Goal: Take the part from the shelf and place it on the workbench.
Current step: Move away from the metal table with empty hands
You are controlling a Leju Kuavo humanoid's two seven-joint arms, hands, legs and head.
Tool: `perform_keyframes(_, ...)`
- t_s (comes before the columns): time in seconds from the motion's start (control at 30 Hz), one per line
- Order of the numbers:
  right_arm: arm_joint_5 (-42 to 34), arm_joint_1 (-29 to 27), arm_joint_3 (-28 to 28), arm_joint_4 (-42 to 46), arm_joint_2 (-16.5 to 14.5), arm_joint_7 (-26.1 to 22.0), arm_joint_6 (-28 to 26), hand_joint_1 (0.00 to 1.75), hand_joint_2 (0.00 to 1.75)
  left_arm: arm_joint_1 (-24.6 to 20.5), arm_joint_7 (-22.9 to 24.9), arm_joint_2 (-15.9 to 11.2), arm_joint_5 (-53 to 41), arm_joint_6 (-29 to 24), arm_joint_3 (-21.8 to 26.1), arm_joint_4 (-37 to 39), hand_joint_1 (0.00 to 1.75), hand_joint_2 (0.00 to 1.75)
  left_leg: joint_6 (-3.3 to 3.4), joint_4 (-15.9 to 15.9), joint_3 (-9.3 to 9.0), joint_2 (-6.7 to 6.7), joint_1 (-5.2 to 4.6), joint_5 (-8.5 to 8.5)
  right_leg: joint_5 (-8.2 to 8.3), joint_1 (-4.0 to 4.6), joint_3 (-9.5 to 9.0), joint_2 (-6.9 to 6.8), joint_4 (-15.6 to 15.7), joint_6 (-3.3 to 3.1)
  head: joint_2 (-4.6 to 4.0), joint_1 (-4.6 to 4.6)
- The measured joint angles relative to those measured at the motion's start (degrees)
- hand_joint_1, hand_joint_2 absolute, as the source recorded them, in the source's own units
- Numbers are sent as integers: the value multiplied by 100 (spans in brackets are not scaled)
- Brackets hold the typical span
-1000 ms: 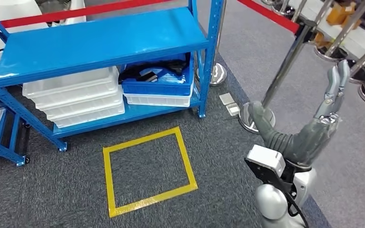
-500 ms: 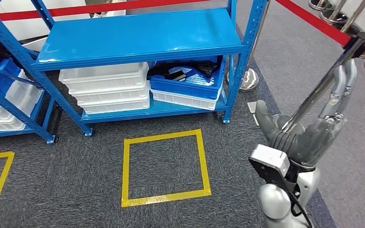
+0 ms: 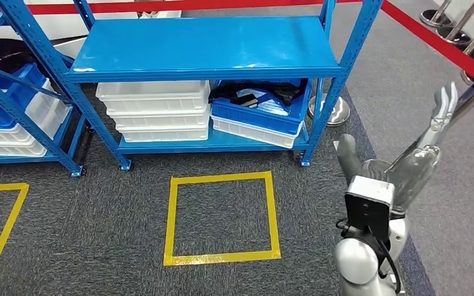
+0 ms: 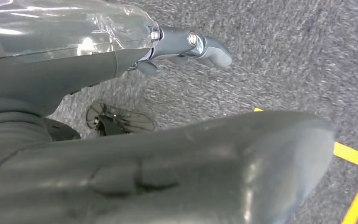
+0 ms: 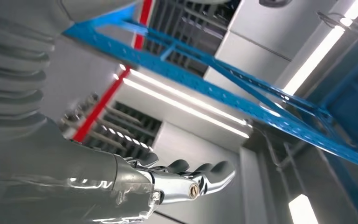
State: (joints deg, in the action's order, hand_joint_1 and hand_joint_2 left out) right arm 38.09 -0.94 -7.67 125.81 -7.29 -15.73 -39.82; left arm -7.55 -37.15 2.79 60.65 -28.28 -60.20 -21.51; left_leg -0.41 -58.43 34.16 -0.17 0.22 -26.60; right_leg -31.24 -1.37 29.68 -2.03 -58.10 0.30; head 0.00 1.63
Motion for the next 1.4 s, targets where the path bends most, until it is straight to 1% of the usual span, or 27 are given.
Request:
perform_keyframes(0.03,-134,-19,-39,-34,0,13,0,0,0,-2,-1,1,4,1,-8,0,0,0,-8,13,-17,-3,6,4,2,3,-26,1,24,-57,0,8)
perform_keyframes(0.07,-246,-40,-86,-72,-1,27,0,0,0,-3,-1,1,8,1,-18,0,0,0,1,15,-23,-6,8,-3,10,4,-43,1,49,-96,0,12)
perform_keyframes(0.1,-343,-66,-143,-118,-2,50,0,0,0,-3,-1,1,14,2,-27,0,0,0,14,13,-23,-7,7,-11,18,6,-52,1,68,-89,0,18)
perform_keyframes(0.17,-495,-119,-267,-219,-3,99,0,0,87,-3,-1,1,35,3,-40,0,0,0,34,11,-23,-5,5,-24,28,5,-66,1,101,-55,0,23)
perform_keyframes(0.23,-625,-174,-395,-342,-3,162,0,0,175,-4,-1,1,56,7,-57,0,0,0,47,7,-23,-3,3,-32,35,3,-75,2,126,-2,0,23)
perform_keyframes(0.3,-731,-235,-529,-485,-3,278,0,0,175,-3,-1,1,76,11,-75,0,0,0,56,2,-24,-3,2,-38,37,0,-80,2,138,52,0,23)
perform_keyframes(0.37,-830,-311,-668,-652,-3,436,0,0,175,-2,-1,1,104,19,-81,1,0,0,59,-2,-25,-4,1,-40,36,-1,-81,1,141,88,0,22)
perform_keyframes(0.5,-1135,-478,-1015,-1189,6,716,-1,0,175,1,-1,1,171,63,-86,1,0,0,59,0,-35,-5,9,-40,34,8,-83,1,139,103,0,20)
perform_keyframes(0.6,-1563,-558,-1300,-1758,29,753,-4,0,175,2,1,1,208,96,-91,2,0,0,58,8,-47,-5,19,-40,32,19,-87,1,137,104,0,20)
perform_keyframes(0.67,-1891,-582,-1503,-2256,44,730,-5,0,175,1,2,1,230,104,-94,2,0,0,56,12,-53,-5,25,-40,31,29,-90,1,136,103,0,20)
perform_keyframes(0.8,-2769,-575,-1830,-3492,96,495,-6,0,175,2,5,1,280,114,-102,1,0,0,41,17,-56,-5,36,-42,24,50,-94,1,134,92,0,20)
perform_keyframes(0.97,-3722,-423,-1887,-5420,214,509,157,0,175,1,32,1,356,101,-115,1,0,0,29,21,-59,-5,42,-45,15,65,-95,0,127,79,0,21)
perform_keyframes(1.07,-4059,-241,-1788,-6562,274,573,479,0,175,1,89,1,367,73,-126,0,0,0,25,25,-64,-5,44,-45,11,67,-93,0,121,73,0,20)
perform_keyframes(1.2,-4334,64,-1512,-8050,325,1129,1437,0,175,-6,242,-4,335,16,-156,-14,0,0,23,28,-74,-5,47,-45,5,70,-95,1,117,63,0,20)
perform_keyframes(1.33,-4246,236,-1177,-9108,323,1578,2184,0,175,-35,385,-26,251,-8,-235,-61,0,0,22,30,-82,-5,47,-45,1,70,-95,1,109,56,0,20)
perform_keyframes(1.4,-4172,284,-1007,-9477,322,1673,2372,0,175,-53,451,-37,197,-9,-268,-86,0,87,16,31,-84,-4,47,-45,-1,70,-95,1,106,53,0,19)
